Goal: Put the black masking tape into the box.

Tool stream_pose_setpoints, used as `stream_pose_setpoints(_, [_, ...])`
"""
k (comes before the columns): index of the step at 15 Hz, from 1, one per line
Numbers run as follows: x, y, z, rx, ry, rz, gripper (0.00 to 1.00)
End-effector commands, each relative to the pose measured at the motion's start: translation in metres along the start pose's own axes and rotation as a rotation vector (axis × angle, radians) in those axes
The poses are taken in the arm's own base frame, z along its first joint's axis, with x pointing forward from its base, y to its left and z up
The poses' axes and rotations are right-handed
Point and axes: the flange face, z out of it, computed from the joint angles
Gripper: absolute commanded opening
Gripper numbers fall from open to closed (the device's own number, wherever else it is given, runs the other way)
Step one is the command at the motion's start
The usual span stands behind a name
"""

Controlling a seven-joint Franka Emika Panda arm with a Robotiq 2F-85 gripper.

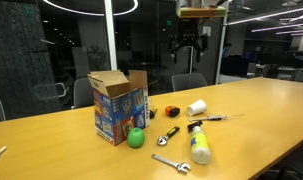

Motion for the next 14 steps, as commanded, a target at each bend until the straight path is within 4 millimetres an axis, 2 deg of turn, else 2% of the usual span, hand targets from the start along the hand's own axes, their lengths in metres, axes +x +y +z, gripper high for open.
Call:
stream_pose_setpoints(1, [-0.059,0.026,0.024,0.058,-0.049,0.064,1.0])
stream_pose_setpoints(4, [-0.096,0.047,0.059,0.039,-0.087,0.076,1.0])
stream_pose_setpoints(7, [-0.113,0.071,0.099,0.009,-0.131,0.084,1.0])
stream_pose_setpoints(11, [-0.122,0.101,0.134,0.002,-0.166,0.125,1.0])
stream_pose_setpoints(12, [-0.114,0.087,0.129,-0.036,-0.182,0.112,1.0])
stream_pose_setpoints(14, [-0.115,0.091,0.136,-0.043,-0.193,0.119,1.0])
